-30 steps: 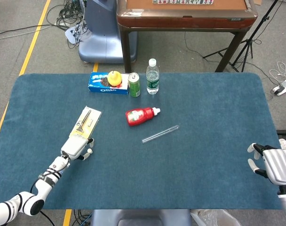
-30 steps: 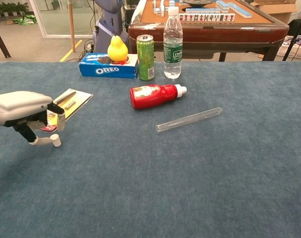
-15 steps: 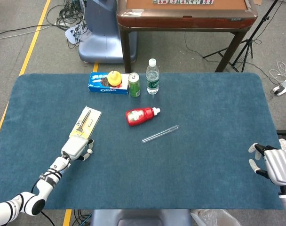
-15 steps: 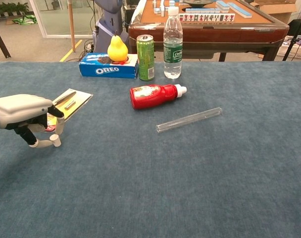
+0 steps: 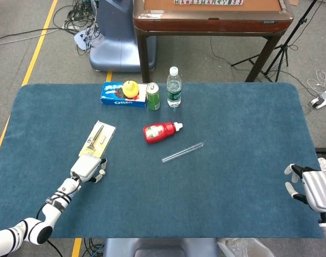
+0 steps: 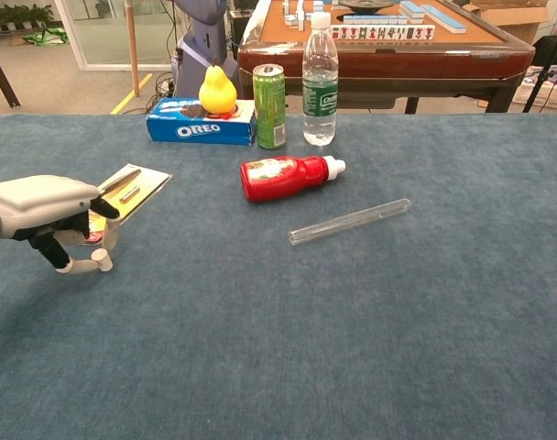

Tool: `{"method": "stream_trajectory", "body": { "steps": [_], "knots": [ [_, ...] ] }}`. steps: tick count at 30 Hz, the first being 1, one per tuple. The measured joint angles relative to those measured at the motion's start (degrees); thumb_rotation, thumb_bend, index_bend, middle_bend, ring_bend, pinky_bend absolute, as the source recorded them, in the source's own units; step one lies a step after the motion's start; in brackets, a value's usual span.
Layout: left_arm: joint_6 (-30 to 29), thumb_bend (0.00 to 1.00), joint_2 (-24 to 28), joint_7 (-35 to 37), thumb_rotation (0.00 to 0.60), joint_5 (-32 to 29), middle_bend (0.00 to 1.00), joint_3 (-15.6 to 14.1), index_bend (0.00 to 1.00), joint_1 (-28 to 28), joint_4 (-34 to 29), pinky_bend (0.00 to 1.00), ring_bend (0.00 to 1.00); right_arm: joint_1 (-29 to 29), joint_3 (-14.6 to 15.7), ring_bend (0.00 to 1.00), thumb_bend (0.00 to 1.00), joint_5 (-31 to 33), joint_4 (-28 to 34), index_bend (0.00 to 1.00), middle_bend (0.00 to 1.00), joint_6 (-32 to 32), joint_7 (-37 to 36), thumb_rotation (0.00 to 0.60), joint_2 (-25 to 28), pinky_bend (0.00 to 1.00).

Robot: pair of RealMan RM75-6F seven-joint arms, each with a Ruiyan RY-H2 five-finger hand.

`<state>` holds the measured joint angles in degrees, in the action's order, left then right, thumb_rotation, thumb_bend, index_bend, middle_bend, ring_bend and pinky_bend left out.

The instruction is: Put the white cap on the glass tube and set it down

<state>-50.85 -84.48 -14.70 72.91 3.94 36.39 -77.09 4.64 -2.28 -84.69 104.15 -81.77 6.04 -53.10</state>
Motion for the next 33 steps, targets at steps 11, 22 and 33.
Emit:
{"method": "stream_trajectory", "body": {
  "steps": [11, 22, 33],
  "knots": [
    [-0.04, 0.25, 0.02, 0.99, 0.6, -0.09, 1.0, -0.13, 0.54, 0.14, 0.19, 1.0, 1.0, -0.01, -0.04, 0.58, 0.31, 0.1, 0.21, 0.48, 0.58, 0.07, 0.31, 0.6, 0.07, 0.71],
    [-2.63, 0.25, 3.07, 3.95, 0.6, 1.08, 1.0, 0.02, 0.54, -0.99, -2.13, 1.0, 1.0, 2.84, -0.48, 0.6, 0.41, -0.03, 1.58, 0.48, 0.6, 4.26, 2.47, 0.6, 0.41, 0.71],
    [-10.31, 0.25, 13.23, 3.68, 0.6, 3.29, 1.0, -0.65, 0.53, -5.38, -14.2, 1.0, 1.0, 15.12, -4.24, 0.9, 0.3, 1.45, 2.29, 0.48, 0.81, 19.16, 6.44, 0.6, -2.09, 1.0]
  ]
}}
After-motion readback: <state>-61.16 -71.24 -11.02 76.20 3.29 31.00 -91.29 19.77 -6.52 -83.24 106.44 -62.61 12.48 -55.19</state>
